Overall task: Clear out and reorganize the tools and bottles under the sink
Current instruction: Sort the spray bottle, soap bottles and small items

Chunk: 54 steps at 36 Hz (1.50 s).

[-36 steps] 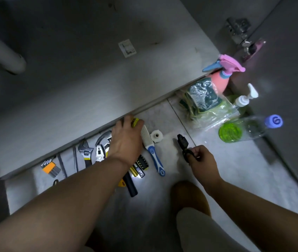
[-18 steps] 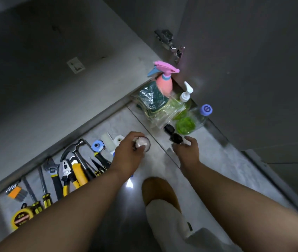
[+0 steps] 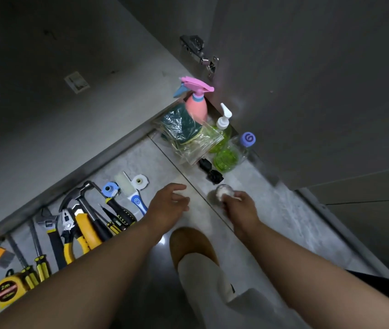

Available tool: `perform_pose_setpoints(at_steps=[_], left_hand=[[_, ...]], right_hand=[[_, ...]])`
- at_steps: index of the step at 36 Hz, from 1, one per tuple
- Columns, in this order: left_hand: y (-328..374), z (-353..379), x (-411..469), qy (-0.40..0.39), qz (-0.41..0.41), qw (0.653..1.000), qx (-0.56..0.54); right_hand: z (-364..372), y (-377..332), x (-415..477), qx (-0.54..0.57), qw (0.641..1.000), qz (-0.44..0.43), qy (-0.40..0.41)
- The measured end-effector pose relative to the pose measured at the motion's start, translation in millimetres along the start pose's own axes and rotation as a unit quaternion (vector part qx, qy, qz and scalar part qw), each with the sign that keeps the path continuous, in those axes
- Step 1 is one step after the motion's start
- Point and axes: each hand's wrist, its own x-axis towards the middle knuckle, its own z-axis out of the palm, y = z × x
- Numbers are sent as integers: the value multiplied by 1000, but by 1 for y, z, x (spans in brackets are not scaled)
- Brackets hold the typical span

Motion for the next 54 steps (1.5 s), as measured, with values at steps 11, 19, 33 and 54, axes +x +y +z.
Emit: perform_pose_setpoints(at_steps=[11, 19, 33, 54], left_hand=[[-30, -33, 1, 63, -46, 996, -33], [-54, -54, -7, 165, 10, 980, 106], [-81, -123, 15, 190, 37, 900, 390], [-89, -150, 41, 197, 97, 891, 397]], right_hand=[[-18, -5, 63, -119, 986, -25, 118], [-5, 1, 31, -187, 961, -129, 157], [128, 0, -17, -403, 809, -354, -241], [209, -49, 28, -411, 833, -354, -106]])
